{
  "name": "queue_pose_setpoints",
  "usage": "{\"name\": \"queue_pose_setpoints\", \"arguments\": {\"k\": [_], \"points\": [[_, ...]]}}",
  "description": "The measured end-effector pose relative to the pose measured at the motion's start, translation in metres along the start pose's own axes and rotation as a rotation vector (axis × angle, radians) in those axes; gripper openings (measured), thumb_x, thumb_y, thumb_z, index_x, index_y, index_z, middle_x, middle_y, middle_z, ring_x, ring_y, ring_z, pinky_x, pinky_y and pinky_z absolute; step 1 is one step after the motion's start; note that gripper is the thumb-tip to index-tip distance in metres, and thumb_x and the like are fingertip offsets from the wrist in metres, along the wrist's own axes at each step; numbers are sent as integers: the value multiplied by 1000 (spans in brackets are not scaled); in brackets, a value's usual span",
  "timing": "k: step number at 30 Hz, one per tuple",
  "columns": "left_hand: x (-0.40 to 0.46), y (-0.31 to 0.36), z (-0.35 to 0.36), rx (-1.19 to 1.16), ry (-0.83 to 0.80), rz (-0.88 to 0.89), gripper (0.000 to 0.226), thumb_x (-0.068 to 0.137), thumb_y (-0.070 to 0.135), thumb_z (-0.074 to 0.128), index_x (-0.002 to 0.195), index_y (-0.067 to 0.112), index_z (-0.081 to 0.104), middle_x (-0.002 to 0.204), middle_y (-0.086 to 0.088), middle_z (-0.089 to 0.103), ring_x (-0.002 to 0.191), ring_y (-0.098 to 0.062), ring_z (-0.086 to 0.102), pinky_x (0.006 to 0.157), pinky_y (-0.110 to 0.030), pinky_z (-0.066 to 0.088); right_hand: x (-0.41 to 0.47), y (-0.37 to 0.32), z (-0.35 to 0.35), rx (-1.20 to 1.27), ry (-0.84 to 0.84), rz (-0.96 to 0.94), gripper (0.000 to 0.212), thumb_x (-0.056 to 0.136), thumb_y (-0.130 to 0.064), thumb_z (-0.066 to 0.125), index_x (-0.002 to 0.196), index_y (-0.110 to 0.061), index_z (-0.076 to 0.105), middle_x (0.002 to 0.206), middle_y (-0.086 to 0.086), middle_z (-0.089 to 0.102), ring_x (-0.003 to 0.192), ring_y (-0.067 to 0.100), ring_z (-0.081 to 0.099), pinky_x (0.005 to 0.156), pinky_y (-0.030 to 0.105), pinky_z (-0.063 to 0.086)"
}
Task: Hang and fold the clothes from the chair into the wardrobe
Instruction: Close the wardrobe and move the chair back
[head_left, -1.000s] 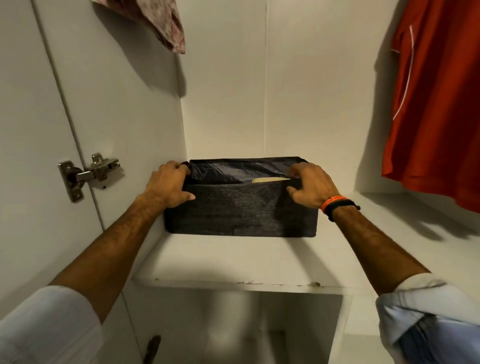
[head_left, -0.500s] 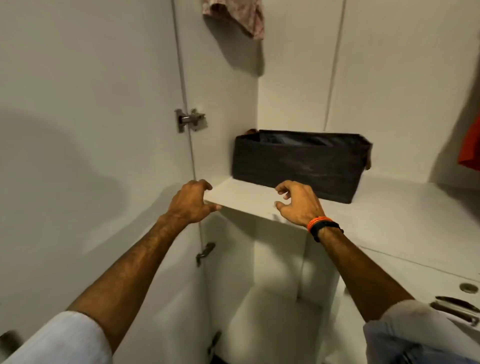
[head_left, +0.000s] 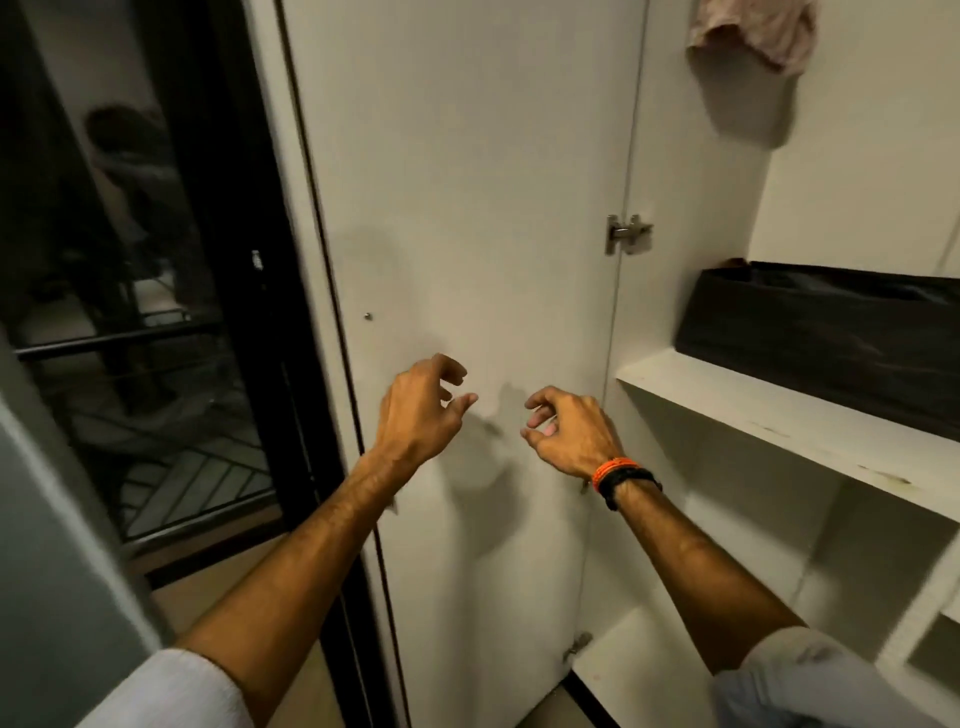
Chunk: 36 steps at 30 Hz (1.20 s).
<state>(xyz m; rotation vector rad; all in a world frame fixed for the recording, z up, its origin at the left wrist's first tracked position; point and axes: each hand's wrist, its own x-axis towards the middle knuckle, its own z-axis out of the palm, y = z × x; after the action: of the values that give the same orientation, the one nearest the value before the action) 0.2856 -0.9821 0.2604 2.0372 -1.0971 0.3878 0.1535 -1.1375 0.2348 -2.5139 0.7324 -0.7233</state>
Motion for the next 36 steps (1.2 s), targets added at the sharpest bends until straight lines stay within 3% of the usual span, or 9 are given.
{"name": "queue_pose_setpoints", "arguments": {"k": [3, 6, 13, 19, 23, 26, 29, 33, 36], "points": [[-17, -32, -30, 71, 379, 132, 30, 84, 20, 73, 109, 15, 59, 112, -3, 57, 91, -16, 60, 77, -37, 55, -4, -43, 39, -29, -44, -60, 34, 78, -41, 70, 110, -32, 62, 88, -19, 69, 83, 8, 67, 81, 28, 53], [-9, -55, -54, 72, 557, 114, 54, 80, 18, 76, 125, 4, 50, 128, -16, 45, 117, -27, 49, 98, -34, 47, -5, -79, 73, -44, -62, -84, 35, 79, -49, 69, 109, -31, 62, 88, -16, 70, 88, 10, 67, 80, 27, 51], [30, -84, -78, -239, 165, -108, 60, 86, 17, 73, 137, 10, 42, 126, -6, 62, 113, -20, 61, 90, -19, 43, 4, -140, 131, -179, 29, -2, 59, 76, -74, 57, 108, -24, 57, 90, -6, 70, 87, 22, 67, 77, 34, 53], [27, -85, -86, -308, 158, -29, 49, 88, 27, 72, 127, 9, 48, 112, -7, 66, 97, -21, 65, 82, -28, 55, -14, -161, 142, -459, 112, 100, 83, 70, -94, 33, 96, -19, 54, 86, 1, 66, 77, 23, 64, 66, 29, 41], [14, -71, -85, -456, 223, 174, 35, 92, 53, 57, 97, 18, 54, 79, 11, 61, 66, -6, 58, 61, -26, 52, -43, -153, 143, -491, 232, 153, 65, 78, -78, 42, 97, -17, 58, 74, -1, 64, 65, 22, 59, 61, 27, 36], [3, -50, -73, -674, 226, 303, 30, 97, 45, 50, 82, 19, 52, 62, 12, 51, 53, -10, 49, 53, -24, 41, -69, -130, 133, -478, 380, 151, 49, 72, -69, 47, 81, -21, 54, 56, -8, 56, 47, 18, 47, 53, 24, 33], [-10, -21, -48, -754, 323, 430, 32, 99, 35, 52, 85, 9, 61, 68, -1, 59, 58, -16, 54, 53, -32, 46, -97, -104, 109, -456, 419, 184, 40, 69, -64, 47, 72, -24, 50, 52, -9, 53, 45, 17, 48, 52, 23, 35], [-30, 37, -5, -817, 417, 514, 20, 93, 20, 67, 89, 1, 61, 73, -5, 57, 61, -13, 50, 53, -30, 46, -134, -70, 63, -529, 479, 283, 34, 65, -59, 46, 69, -27, 55, 45, -10, 38, 40, 17, 45, 49, 17, 13], [-40, 81, 20, -871, 365, 517, 33, 84, 19, 78, 97, -3, 57, 91, -11, 55, 63, -11, 48, 55, -19, 45, -162, -36, 28, -545, 487, 398, 42, 68, -60, 41, 77, -24, 61, 50, -7, 50, 50, 22, 56, 49, 22, 29]]}}
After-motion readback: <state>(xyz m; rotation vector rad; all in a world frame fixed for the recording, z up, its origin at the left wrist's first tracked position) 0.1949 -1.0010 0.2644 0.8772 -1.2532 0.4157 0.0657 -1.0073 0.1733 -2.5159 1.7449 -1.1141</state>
